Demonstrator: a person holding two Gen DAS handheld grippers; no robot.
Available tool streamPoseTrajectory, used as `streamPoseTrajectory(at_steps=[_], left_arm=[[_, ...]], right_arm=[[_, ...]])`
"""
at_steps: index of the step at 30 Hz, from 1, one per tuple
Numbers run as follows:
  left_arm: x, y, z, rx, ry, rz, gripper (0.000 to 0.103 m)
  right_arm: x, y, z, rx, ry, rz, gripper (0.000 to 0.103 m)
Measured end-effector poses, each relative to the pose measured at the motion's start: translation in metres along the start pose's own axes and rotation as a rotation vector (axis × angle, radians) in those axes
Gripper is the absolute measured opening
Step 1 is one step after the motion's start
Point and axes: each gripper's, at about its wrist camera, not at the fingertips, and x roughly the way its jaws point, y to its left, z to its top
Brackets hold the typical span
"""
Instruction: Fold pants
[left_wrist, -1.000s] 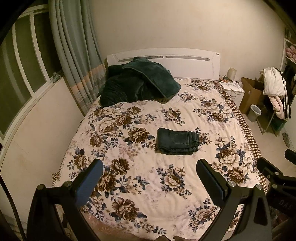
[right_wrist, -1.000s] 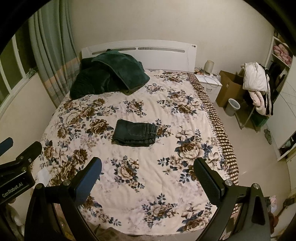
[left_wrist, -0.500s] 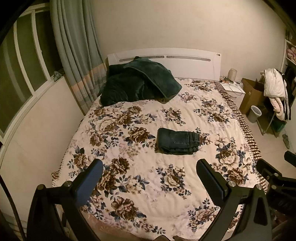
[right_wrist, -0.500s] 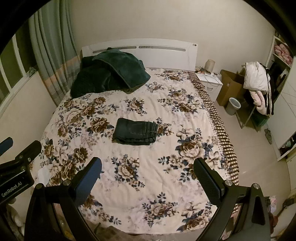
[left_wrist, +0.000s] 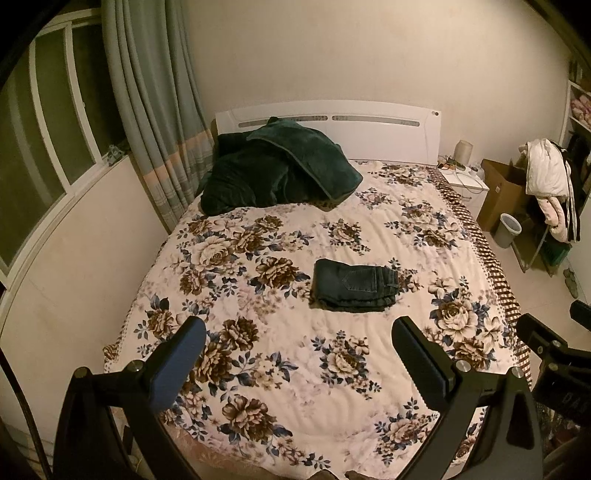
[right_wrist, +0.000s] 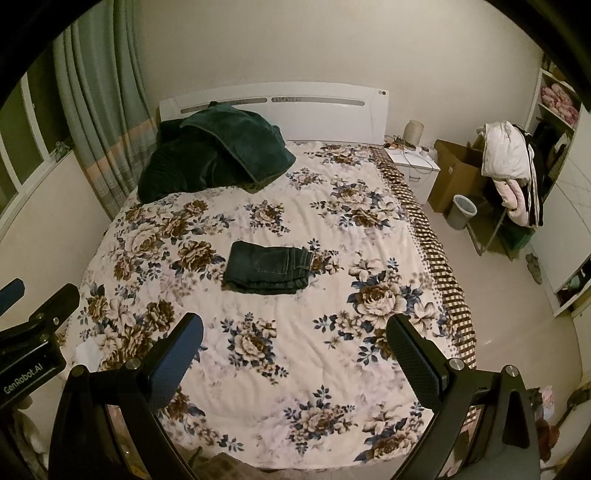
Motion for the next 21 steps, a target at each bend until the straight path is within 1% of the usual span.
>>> streamPoseTrajectory(at_steps=[14,21], left_arm=[[-0.001,0.000,-0.001,0.003,-0.004,0.001,0.103],[-0.009,0.010,-0.002,-0.002,-0.034,-0.001,0.103]], right_arm=[[-0.003,0.001,-0.003,0.004,-0.006,-0.001,0.101],[-0.003,0.001,-0.004,0.002,-0.006,-0.001,0.101]])
